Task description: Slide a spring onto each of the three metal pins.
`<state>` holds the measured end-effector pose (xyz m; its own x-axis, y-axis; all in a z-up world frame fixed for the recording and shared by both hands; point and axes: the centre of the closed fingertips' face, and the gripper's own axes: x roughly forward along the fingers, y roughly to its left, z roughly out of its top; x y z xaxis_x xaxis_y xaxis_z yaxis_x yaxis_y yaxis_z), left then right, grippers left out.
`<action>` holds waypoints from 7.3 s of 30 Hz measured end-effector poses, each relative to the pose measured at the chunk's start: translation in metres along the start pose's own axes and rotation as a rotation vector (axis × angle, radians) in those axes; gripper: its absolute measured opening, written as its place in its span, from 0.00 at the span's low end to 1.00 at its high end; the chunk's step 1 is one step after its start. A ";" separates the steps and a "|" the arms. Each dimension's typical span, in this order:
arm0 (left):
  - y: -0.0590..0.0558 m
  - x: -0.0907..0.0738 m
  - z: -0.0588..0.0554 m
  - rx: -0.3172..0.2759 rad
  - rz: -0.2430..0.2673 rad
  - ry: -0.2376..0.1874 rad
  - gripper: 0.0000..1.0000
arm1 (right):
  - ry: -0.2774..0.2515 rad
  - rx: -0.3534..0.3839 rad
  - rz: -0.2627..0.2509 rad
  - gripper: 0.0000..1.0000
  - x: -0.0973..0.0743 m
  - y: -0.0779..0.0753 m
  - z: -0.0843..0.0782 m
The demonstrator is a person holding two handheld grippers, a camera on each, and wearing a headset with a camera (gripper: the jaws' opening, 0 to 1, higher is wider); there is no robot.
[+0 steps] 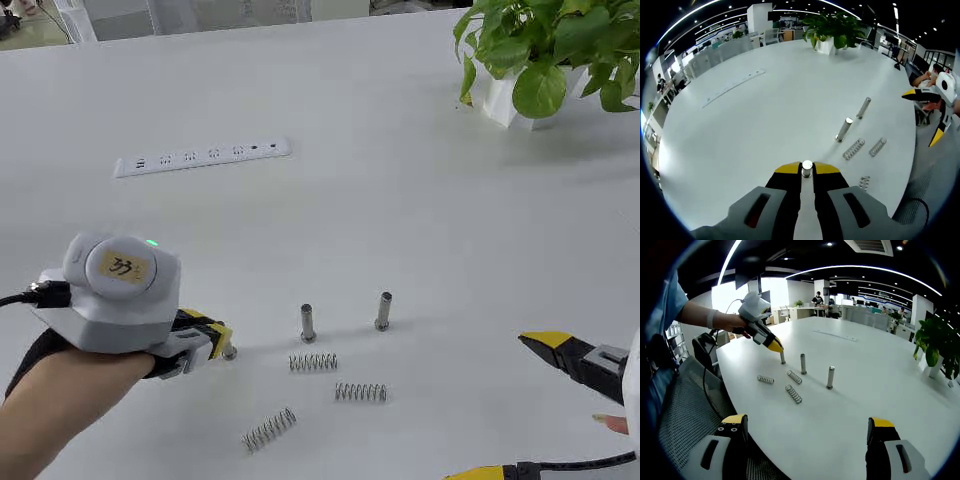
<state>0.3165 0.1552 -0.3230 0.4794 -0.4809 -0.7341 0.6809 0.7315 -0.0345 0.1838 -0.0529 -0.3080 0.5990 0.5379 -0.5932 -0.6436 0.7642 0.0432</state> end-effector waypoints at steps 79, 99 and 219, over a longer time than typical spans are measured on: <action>-0.045 -0.054 -0.048 0.059 -0.147 -0.235 0.90 | 0.057 -0.097 0.036 0.99 0.006 -0.008 0.005; -0.057 -0.037 -0.060 0.104 -0.164 -0.261 0.50 | 0.076 -0.101 0.033 0.99 0.004 -0.010 0.001; -0.138 -0.067 0.059 0.271 -0.369 -0.534 0.06 | -0.294 0.489 0.460 0.38 0.017 0.038 0.128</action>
<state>0.2233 0.0581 -0.2288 0.3498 -0.8967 -0.2711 0.9321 0.3622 0.0045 0.2306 0.0312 -0.2134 0.4666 0.8636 -0.1908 -0.6160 0.4721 0.6305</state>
